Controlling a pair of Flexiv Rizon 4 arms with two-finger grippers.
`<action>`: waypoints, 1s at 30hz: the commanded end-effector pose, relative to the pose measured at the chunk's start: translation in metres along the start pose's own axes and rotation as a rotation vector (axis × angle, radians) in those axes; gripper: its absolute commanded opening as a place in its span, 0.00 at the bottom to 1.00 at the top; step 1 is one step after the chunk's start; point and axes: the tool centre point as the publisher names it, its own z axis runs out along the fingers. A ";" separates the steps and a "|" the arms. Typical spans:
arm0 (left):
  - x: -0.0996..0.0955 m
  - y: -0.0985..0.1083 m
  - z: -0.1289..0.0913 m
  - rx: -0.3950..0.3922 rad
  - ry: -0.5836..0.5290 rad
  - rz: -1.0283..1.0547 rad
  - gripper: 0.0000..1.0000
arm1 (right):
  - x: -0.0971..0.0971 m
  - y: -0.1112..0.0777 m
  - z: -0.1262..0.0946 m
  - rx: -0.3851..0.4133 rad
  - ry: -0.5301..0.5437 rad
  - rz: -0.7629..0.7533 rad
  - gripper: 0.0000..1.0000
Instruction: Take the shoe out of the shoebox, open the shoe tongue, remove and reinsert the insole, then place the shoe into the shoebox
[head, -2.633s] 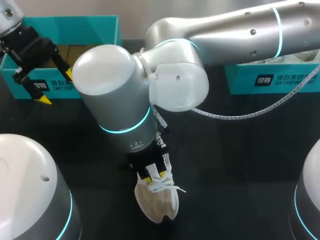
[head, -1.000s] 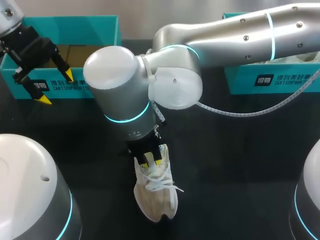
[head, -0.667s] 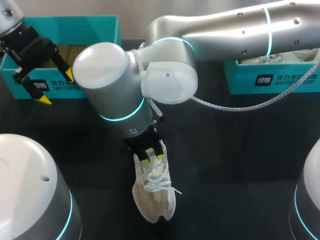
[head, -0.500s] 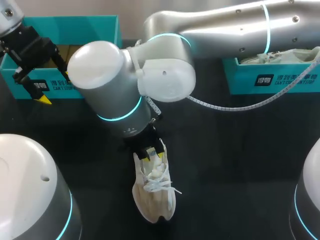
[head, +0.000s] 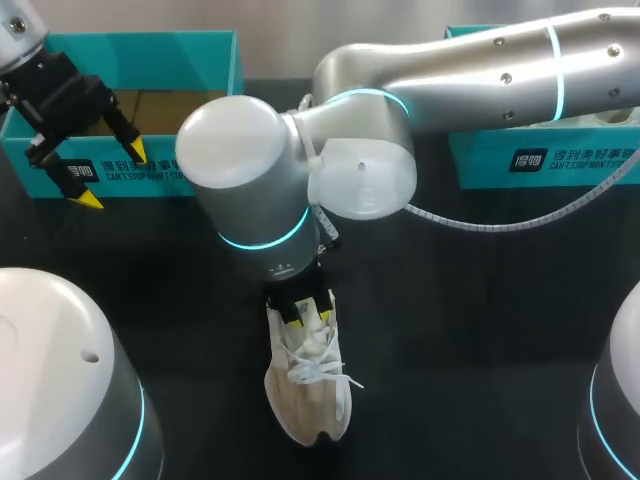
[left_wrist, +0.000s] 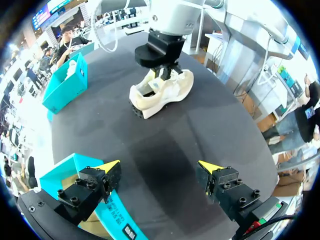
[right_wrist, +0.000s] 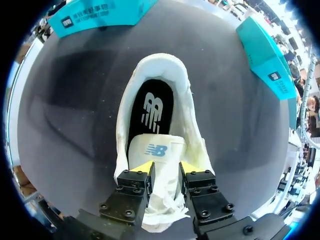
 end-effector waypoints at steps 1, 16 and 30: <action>0.001 0.000 0.000 -0.002 0.000 0.000 1.00 | -0.013 -0.003 -0.040 -0.044 -0.009 -0.077 0.35; 0.001 0.000 0.000 -0.002 0.000 0.000 1.00 | -0.047 0.032 -0.093 -0.295 0.033 -0.722 1.00; 0.001 0.000 0.000 -0.002 0.000 0.000 1.00 | -0.046 0.035 -0.094 -0.343 0.070 -0.823 1.00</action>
